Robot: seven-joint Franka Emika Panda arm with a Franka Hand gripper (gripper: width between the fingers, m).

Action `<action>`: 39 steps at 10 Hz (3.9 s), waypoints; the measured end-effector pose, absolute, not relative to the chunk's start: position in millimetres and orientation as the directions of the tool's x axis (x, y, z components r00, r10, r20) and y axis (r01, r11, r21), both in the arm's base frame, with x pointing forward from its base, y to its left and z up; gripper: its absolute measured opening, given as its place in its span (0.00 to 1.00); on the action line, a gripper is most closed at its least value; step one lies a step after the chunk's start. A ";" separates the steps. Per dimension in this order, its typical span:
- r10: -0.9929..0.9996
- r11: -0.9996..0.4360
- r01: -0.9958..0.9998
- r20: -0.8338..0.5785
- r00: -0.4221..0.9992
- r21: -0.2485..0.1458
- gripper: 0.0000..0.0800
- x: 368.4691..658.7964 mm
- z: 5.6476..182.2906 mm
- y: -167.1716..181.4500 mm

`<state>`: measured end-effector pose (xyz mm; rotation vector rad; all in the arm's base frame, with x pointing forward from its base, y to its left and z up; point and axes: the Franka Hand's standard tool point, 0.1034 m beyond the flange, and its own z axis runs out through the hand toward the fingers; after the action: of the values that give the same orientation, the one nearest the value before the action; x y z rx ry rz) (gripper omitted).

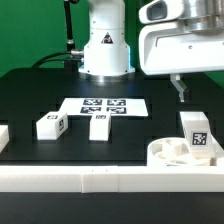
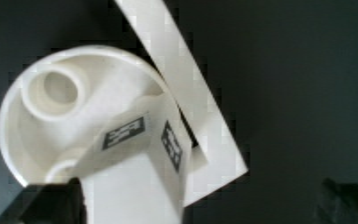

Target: Assemble stool

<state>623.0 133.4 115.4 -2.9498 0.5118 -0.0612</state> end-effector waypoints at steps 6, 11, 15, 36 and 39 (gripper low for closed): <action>0.261 -0.960 0.268 0.086 0.962 -0.084 0.81 623.0 114.4 132.7; 0.837 -0.548 0.835 0.051 0.545 0.055 0.81 627.8 107.2 125.3; 0.991 -0.127 0.989 -0.029 0.129 0.070 0.81 628.2 93.4 120.1; -0.008 -1.000 -0.008 0.011 1.000 0.010 0.42 623.0 78.2 121.2; -0.423 -0.904 -0.423 -0.013 0.906 -0.053 0.42 623.8 78.3 118.6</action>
Offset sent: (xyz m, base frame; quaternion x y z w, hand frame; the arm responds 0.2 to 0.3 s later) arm 0.0000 0.0000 0.0000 0.0000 0.0000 -0.2667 0.9638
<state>623.8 118.6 78.3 -3.0138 0.6697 0.0022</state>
